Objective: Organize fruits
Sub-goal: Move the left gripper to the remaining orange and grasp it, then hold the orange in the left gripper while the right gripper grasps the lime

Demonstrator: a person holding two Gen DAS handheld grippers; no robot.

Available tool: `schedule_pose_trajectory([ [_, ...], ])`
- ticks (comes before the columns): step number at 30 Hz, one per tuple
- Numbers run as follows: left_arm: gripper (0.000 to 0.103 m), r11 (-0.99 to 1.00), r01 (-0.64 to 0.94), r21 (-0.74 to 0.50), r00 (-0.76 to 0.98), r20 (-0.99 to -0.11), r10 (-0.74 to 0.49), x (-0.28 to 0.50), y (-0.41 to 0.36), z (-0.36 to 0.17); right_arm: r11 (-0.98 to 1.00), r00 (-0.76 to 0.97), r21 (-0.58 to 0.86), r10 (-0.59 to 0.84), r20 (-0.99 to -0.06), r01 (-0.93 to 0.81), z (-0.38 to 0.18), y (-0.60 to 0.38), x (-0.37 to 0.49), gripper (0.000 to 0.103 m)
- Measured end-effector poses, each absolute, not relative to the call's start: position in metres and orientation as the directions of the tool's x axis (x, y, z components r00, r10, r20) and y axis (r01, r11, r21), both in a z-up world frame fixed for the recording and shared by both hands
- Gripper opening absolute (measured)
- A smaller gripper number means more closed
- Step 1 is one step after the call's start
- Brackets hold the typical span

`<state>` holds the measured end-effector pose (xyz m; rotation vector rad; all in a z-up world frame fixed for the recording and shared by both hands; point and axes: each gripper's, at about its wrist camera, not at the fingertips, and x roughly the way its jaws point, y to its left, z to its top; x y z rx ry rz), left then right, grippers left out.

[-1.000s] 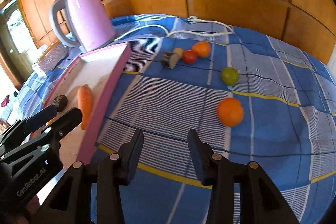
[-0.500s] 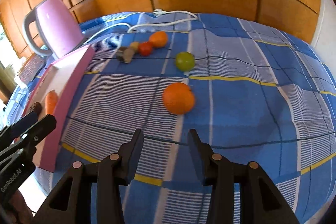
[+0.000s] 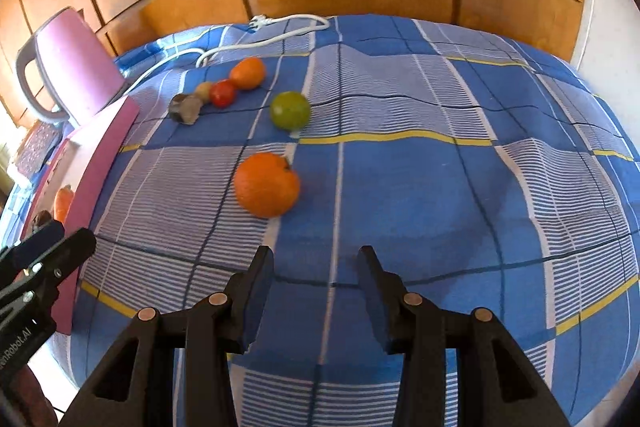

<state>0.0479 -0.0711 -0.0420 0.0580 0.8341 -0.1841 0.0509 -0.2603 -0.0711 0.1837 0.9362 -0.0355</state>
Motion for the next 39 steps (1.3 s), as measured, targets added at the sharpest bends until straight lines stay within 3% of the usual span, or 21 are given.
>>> schedule_pose_trajectory([
  [15, 0.058, 0.922, 0.379, -0.071, 0.601, -0.739, -0.304, 0.065, -0.135, -0.043, 0.966, 0.617, 0.149, -0.013, -0.787, 0.211, -0.069, -0.305, 0.049, 0.044],
  [29, 0.057, 0.889, 0.453, -0.068, 0.538, -0.774, -0.334, 0.097, -0.193, -0.064, 0.947, 0.622, 0.184, -0.022, -0.783, 0.264, -0.073, -0.337, 0.052, 0.044],
  [31, 0.05, 0.89, 0.452, -0.064, 0.535, -0.779, -0.328, 0.102, -0.196, -0.069, 0.946, 0.622, 0.182, -0.026, -0.783, 0.268, -0.073, -0.339, 0.054, 0.044],
  [32, 0.039, 0.889, 0.452, -0.069, 0.526, -0.784, -0.328, 0.103, -0.196, -0.072, 0.945, 0.622, 0.186, -0.022, -0.783, 0.268, -0.074, -0.339, 0.055, 0.044],
  [36, 0.037, 0.909, 0.406, -0.098, 0.554, -0.764, -0.33, 0.104, -0.18, -0.072, 0.949, 0.63, 0.198, -0.001, -0.776, 0.246, -0.073, -0.336, 0.063, 0.044],
  [39, 0.038, 0.944, 0.325, -0.058, 0.607, -0.752, -0.255, 0.102, -0.16, -0.072, 0.955, 0.632, 0.205, 0.025, -0.775, 0.213, -0.074, -0.327, 0.072, 0.044],
])
